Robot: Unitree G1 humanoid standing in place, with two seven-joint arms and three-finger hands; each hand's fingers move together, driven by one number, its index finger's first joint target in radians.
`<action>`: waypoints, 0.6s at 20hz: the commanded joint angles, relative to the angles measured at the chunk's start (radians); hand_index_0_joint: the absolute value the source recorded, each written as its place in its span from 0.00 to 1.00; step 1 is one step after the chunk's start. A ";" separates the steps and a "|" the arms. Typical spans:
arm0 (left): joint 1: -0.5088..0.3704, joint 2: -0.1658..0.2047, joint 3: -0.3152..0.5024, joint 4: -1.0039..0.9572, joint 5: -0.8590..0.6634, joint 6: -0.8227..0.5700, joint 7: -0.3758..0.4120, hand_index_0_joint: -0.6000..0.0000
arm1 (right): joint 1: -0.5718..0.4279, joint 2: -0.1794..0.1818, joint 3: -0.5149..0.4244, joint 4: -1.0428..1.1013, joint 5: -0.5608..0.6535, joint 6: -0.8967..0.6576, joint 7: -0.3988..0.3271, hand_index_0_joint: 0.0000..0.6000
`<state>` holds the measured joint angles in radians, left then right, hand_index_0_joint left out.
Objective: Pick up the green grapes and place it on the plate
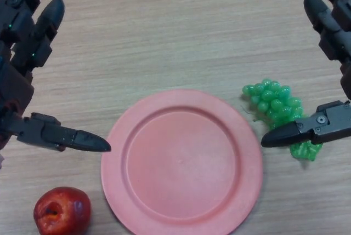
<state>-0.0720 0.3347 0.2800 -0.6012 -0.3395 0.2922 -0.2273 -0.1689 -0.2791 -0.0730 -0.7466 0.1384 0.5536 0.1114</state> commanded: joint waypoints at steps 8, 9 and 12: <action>-0.074 0.051 0.053 0.016 0.060 -0.187 0.040 1.00 | -0.097 -0.041 -0.031 0.595 -0.318 -0.688 -0.021 0.00; -0.075 0.051 0.050 0.016 0.056 -0.186 0.044 1.00 | -0.117 -0.048 -0.029 0.678 -0.344 -0.728 -0.032 0.00; -0.072 0.042 0.034 0.013 0.060 -0.189 0.048 1.00 | -0.178 -0.059 -0.014 0.857 -0.404 -0.808 -0.073 0.00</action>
<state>-0.1151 0.3370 0.2680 -0.5395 -0.2800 0.2519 -0.1969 -0.3017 -0.2986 -0.0505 0.2016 -0.2785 -0.1298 0.0978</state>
